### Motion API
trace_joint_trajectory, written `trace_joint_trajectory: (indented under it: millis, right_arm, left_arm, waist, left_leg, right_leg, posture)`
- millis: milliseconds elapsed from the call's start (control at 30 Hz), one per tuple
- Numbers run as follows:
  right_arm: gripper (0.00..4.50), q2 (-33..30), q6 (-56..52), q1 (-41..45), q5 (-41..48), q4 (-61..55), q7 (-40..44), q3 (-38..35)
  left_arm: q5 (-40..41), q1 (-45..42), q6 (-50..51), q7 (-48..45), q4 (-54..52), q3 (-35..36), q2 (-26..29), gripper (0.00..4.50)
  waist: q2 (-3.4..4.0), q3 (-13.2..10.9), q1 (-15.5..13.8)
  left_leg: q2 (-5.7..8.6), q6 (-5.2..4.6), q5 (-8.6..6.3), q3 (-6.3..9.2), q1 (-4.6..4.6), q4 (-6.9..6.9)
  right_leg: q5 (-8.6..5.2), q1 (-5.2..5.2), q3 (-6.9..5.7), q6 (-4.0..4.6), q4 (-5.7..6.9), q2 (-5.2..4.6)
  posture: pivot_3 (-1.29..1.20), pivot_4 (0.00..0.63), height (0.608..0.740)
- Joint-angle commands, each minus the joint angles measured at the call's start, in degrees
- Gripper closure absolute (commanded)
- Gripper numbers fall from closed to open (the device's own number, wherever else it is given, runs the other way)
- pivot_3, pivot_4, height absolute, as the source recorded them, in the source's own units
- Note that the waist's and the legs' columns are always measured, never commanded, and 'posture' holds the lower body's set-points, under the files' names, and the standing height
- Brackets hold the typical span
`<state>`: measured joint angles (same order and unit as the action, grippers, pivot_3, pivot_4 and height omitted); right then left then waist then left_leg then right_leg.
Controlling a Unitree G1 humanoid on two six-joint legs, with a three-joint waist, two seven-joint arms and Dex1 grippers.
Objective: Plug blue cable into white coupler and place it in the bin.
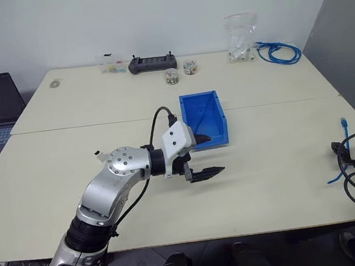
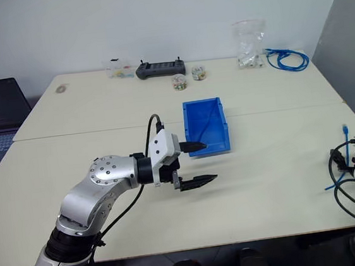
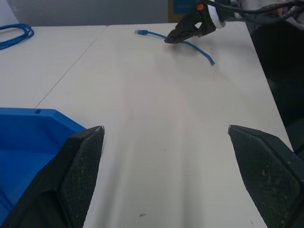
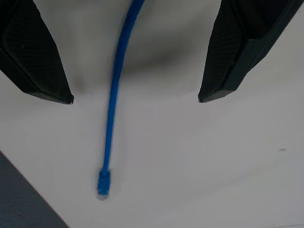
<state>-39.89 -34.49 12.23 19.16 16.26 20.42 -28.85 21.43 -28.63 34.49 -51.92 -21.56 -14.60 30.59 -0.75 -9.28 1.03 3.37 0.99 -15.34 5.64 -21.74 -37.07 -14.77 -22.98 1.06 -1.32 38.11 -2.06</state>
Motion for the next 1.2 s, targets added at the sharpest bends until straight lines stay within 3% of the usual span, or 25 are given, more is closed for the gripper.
trace_joint_trajectory:
  millis: [33,567,700,867,1067,1200]
  right_arm:
    - [0.47,-2.84,2.91,2.93,-1.4,5.06,2.43,1.27]
    - [4.33,-4.47,7.49,5.73,-2.18,10.43,6.48,3.17]
    - [4.42,-5.98,7.2,5.13,-0.87,8.51,9.55,2.65]
    - [4.42,-11.34,9.79,1.24,-1.35,2.21,19.11,4.47]
    - [4.42,-18.13,19.23,-9.14,-1.01,-17.43,34.6,6.68]
    - [4.42,-21.68,24.56,-12.47,-2.76,-27.25,42.62,12.69]
  left_arm:
    - [-0.01,-0.68,-0.91,0.13,-0.71,0.42,-0.21,0.0]
    - [0.32,1.08,-1.15,-0.06,-0.25,1.91,1.22,0.0]
    - [1.8,1.88,-0.75,-0.18,-0.81,2.93,0.76,0.0]
    - [2.44,3.81,-1.47,-0.44,-1.76,4.11,1.57,0.0]
    - [3.25,10.61,-3.16,-1.84,-2.73,8.71,5.61,0.0]
    - [4.16,15.2,-3.56,-4.77,-2.74,11.16,9.83,0.0]
  waist:
    - [0.0,0.0,0.14]
    - [0.0,0.0,0.59]
    - [0.0,0.0,0.59]
    - [0.03,-0.01,0.53]
    - [0.04,-0.02,0.89]
    - [0.0,-0.04,0.71]
  left_leg:
    - [0.0,0.0,0.0,0.0,-0.01,0.01]
    - [-0.01,0.0,0.0,0.01,-0.01,0.0]
    - [-0.01,0.0,0.0,0.01,0.0,0.0]
    - [0.0,0.0,0.0,0.0,-0.01,-0.01]
    - [-0.09,-0.01,-0.01,0.02,0.04,0.03]
    - [-0.15,-0.01,-0.01,0.11,0.07,-0.02]
  right_leg:
    - [0.0,-0.01,0.0,0.0,-0.01,0.0]
    - [0.01,0.0,0.02,-0.02,0.01,0.0]
    - [0.01,0.0,0.02,-0.02,0.01,0.0]
    - [0.01,-0.01,0.03,-0.02,0.01,-0.01]
    - [-0.02,-0.02,0.01,-0.09,0.0,0.02]
    - [-0.15,0.07,-0.02,-0.3,-0.04,0.04]
  posture:
    - [0.0,0.15,0.74]
    - [0.0,0.15,0.74]
    - [0.0,0.15,0.74]
    - [0.0,0.15,0.74]
    - [0.0,0.15,0.74]
    - [0.0,0.15,0.74]
